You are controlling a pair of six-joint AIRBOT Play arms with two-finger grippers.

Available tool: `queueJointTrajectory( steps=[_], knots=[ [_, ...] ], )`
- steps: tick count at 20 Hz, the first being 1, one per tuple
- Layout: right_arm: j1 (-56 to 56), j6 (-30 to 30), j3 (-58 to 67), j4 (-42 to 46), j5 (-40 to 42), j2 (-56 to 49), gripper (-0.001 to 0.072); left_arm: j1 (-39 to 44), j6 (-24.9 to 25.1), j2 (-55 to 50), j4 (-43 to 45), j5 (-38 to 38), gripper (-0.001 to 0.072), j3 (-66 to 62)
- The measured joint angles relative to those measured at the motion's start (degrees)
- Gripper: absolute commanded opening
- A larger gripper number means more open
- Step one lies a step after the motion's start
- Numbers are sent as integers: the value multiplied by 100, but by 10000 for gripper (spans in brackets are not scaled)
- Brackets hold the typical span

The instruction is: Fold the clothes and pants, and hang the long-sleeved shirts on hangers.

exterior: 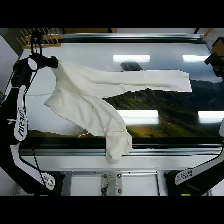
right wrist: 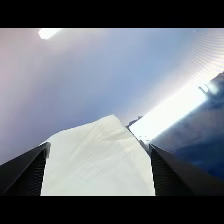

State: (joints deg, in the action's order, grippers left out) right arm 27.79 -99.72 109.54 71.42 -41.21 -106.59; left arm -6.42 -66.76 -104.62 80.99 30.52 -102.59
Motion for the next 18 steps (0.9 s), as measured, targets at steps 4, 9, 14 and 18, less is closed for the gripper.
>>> queueJointTrajectory(
  steps=[4, 9, 14, 18],
  knots=[
    [144, 363, -22, 68, -682, 358, 506, -376, -459, 411, 2, 671, 545, -2],
    [181, 1071, -341, 105, -1749, 907, 506, -1032, -1237, 629, -527, 2072, 720, -2],
    [59, 1222, -538, -267, -2347, 1082, 506, -1154, -940, 470, -2144, 2651, 720, -2],
    [-127, 1281, -575, -468, -2568, 1165, 506, -1161, -852, 442, -2417, 2850, 720, -2]
  ],
)
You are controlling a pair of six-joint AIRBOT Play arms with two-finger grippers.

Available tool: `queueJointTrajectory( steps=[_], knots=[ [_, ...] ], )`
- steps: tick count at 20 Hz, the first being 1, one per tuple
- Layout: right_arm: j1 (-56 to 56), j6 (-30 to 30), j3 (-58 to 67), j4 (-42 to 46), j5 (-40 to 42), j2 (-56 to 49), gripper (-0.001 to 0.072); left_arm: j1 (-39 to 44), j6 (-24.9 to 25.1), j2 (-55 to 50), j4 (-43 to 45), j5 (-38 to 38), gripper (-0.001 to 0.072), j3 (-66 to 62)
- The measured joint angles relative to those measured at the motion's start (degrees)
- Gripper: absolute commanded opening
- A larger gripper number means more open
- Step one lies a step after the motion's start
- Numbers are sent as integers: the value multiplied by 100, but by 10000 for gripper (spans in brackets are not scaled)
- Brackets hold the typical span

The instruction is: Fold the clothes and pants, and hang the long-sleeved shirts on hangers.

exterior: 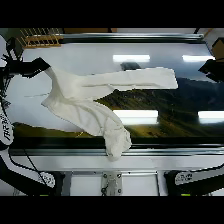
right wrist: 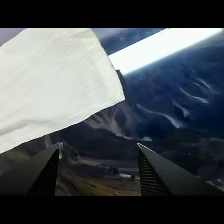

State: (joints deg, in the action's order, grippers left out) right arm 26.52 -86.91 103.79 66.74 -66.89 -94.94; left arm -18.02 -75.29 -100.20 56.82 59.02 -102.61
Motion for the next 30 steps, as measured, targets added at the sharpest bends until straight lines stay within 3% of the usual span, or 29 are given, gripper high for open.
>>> queueJointTrajectory(
  steps=[8, 15, 21, 25, 30],
  knots=[
    [-1327, 505, -1115, -79, -658, 192, 506, 24, -186, 39, 549, 420, 720, 0],
    [-3394, 715, -2911, -295, -184, 258, 507, 0, -238, 39, 673, 542, 720, 0],
    [-4146, 789, -3185, -378, -42, 426, 506, -474, -992, 164, 1425, 949, 720, 654],
    [-4234, 789, -3215, -404, -17, 568, 506, -859, -1274, 232, 1506, 778, 720, 1624],
    [-4260, 743, -3222, -643, 59, 627, 506, -946, -1331, 249, 1012, -50, 720, 2481]
  ],
)
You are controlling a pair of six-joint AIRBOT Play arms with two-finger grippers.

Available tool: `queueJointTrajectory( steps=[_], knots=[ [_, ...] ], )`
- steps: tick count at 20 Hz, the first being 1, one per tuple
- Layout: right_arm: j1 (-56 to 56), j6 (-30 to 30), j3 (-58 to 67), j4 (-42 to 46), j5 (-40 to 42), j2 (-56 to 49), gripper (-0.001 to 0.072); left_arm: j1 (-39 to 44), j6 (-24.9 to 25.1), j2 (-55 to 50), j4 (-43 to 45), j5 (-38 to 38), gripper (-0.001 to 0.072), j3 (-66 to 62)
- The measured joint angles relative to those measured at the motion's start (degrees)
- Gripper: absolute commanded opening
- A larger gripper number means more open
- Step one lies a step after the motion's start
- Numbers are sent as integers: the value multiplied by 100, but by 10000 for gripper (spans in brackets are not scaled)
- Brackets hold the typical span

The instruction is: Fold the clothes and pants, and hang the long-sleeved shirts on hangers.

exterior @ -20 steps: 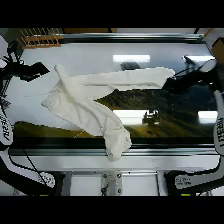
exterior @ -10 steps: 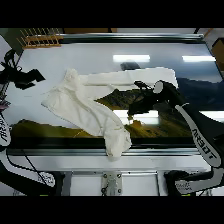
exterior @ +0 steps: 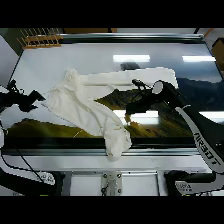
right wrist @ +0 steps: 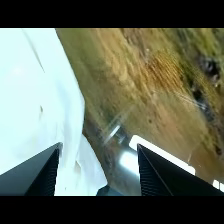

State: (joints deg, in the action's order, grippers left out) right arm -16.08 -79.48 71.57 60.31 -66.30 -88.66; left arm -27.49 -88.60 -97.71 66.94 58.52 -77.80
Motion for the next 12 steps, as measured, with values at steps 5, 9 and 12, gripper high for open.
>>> queueJointTrajectory(
  steps=[5, 9, 12],
  knots=[
    [-4, -20, 0, -181, 46, 9, 506, 188, 57, -166, -162, -442, 720, 96],
    [-4, -20, 0, -232, 55, 9, 506, 326, 59, -417, -205, -372, 572, -160],
    [-4, -20, 0, -249, 52, 9, 506, 450, 59, -538, -208, -319, 19, -251]
  ],
)
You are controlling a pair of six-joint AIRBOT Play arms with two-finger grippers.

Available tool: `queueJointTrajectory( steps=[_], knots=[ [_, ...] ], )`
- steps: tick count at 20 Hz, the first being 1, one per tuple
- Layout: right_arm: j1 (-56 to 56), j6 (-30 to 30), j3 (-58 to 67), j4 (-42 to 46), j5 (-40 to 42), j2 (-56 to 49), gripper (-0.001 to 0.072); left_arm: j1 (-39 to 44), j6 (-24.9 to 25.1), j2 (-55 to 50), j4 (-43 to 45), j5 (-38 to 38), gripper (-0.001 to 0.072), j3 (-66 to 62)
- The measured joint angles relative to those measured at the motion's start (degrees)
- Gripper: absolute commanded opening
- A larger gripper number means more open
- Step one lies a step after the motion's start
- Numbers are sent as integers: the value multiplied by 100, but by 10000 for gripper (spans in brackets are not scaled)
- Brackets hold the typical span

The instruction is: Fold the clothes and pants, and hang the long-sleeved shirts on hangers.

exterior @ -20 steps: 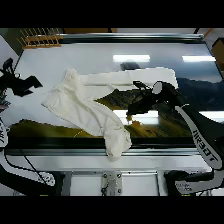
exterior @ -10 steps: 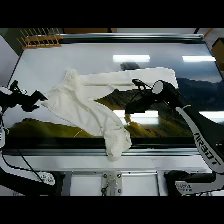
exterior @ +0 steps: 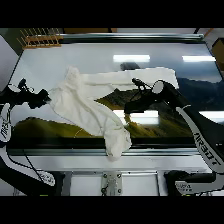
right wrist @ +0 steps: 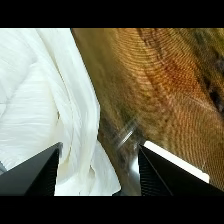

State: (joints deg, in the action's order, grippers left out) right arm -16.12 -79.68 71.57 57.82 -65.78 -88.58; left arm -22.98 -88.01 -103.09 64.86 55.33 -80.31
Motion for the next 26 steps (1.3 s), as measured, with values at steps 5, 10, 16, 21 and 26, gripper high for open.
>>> queueJointTrajectory(
  steps=[5, 10, 16, 21, 26],
  knots=[
    [164, -2, -9, 197, -63, 284, 505, -68, 155, 426, 356, 481, 19, 46],
    [428, -74, -168, 782, -378, 968, 506, -616, 210, 2177, 1078, 883, 20, 1123],
    [496, -153, -835, 994, -732, 1329, 506, -1163, 232, 3779, 1307, 1067, 20, 2796],
    [457, -140, -1902, 413, -671, 1379, 506, -1263, 232, 4367, 1335, 787, 20, 3501],
    [-28, -66, -2730, -173, -238, 1381, 506, -1276, 232, 4669, 1333, 570, 20, 3654]
  ],
)
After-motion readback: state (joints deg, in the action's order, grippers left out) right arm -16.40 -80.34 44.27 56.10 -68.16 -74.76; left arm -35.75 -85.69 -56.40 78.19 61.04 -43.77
